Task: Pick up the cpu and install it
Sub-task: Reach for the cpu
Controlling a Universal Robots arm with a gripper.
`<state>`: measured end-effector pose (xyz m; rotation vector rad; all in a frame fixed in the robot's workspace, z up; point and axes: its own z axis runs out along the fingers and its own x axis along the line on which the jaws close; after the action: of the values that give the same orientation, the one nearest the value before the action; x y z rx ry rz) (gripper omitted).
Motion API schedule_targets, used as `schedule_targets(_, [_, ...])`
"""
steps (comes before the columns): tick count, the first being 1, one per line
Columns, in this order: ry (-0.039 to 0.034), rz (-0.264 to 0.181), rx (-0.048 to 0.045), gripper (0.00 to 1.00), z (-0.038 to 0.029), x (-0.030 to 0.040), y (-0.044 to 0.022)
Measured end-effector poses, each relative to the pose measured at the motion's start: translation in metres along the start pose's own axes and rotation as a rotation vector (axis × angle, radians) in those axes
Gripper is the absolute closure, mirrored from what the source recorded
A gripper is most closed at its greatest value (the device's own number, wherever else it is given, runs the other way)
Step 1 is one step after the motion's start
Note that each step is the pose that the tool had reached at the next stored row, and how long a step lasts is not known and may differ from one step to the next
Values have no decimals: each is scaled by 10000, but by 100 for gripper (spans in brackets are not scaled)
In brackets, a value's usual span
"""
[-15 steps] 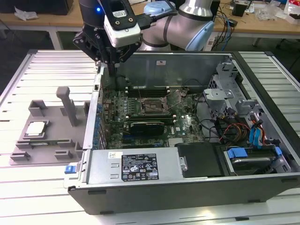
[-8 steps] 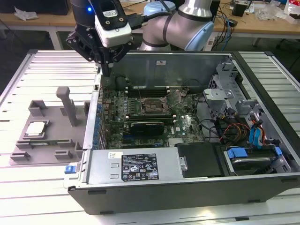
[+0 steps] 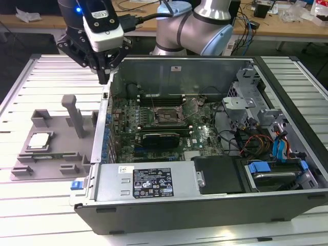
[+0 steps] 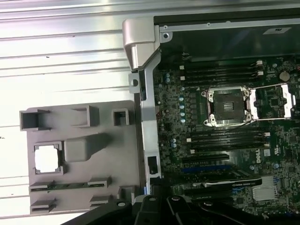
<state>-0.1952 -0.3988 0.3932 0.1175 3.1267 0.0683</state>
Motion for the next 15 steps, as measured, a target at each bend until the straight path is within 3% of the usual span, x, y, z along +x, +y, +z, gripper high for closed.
schedule_targets(1, [0, 1, 0, 89, 0, 55, -4])
schedule_targets(15, [0, -1, 0, 89, -2, 347, -26])
